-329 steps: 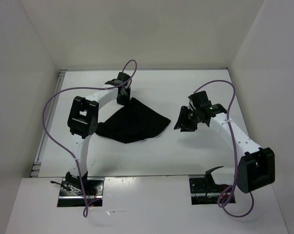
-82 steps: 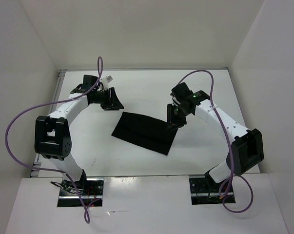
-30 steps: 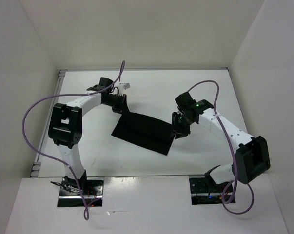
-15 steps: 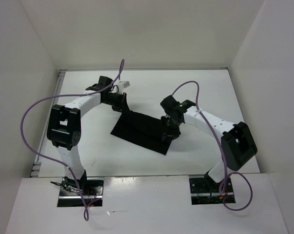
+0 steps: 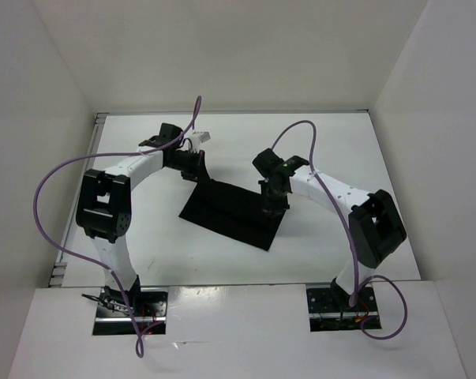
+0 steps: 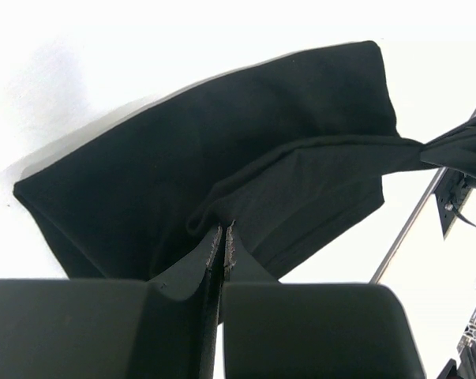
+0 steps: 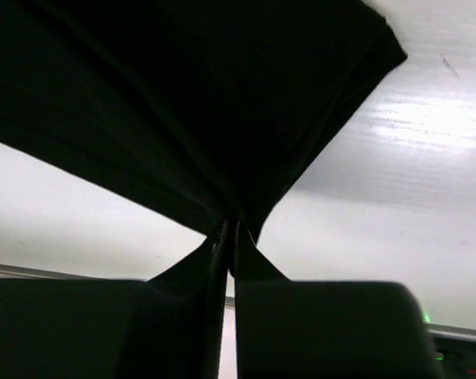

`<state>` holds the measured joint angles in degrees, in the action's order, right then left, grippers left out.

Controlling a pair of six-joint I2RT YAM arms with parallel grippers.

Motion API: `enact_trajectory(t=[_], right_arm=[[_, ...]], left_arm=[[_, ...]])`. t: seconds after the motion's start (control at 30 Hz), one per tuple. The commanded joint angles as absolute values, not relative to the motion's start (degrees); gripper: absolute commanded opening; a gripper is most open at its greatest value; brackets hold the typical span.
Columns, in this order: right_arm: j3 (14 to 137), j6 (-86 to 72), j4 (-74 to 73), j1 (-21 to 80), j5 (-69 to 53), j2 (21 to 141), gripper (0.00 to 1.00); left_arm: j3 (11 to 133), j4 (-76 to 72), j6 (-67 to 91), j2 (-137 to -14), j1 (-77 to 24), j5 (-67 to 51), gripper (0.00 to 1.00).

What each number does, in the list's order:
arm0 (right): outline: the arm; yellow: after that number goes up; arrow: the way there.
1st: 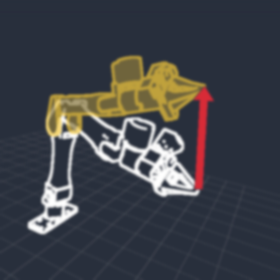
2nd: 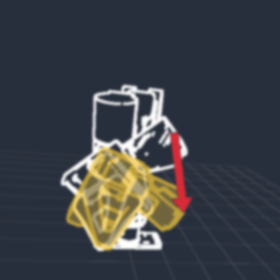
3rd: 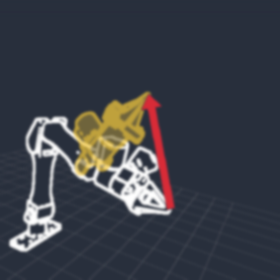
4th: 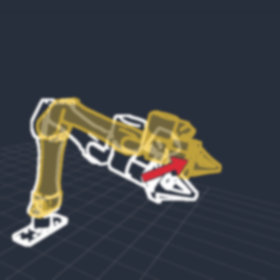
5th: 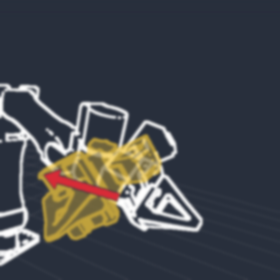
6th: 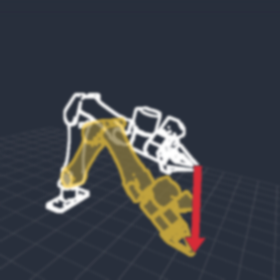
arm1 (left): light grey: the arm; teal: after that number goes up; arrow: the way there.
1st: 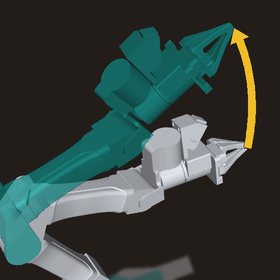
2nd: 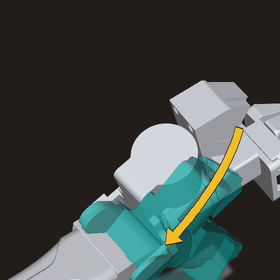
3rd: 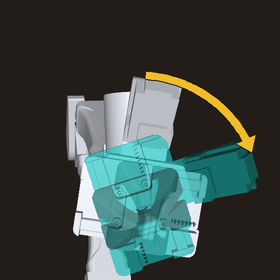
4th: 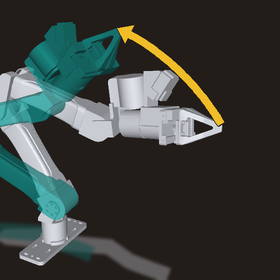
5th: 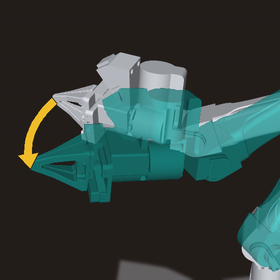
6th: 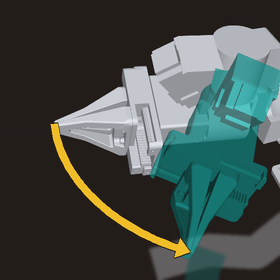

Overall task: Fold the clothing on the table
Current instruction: Fold the skirt

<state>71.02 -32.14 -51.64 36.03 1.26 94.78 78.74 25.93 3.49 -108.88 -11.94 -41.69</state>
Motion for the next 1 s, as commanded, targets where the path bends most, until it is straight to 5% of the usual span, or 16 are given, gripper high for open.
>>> enact_trajectory(t=[0.0,0.17,0.43,0.63,0.97], right_arm=[[73.39,-31.73,-50.36,36.39,2.03,96.59,0.00],[77.94,-30.67,-52.45,36.39,3.33,91.95,0.00],[103.95,-26.99,-62.13,27.96,13.88,92.64,0.00],[118.81,-24.97,-65.30,25.05,15.03,93.16,0.00],[114.70,-23.12,-64.78,25.05,12.67,84.12,0.00]], left_arm=[[78.84,25.14,3.52,-109.60,-12.22,-43.15,0.00],[80.59,22.95,9.28,-108.38,-8.97,-51.29,0.00],[99.19,18.46,22.67,-102.22,-6.42,-56.69,0.00],[102.30,11.52,31.11,-97.05,-5.28,-59.06,0.00],[91.44,9.06,31.99,-85.70,-4.22,-60.73,0.00]])
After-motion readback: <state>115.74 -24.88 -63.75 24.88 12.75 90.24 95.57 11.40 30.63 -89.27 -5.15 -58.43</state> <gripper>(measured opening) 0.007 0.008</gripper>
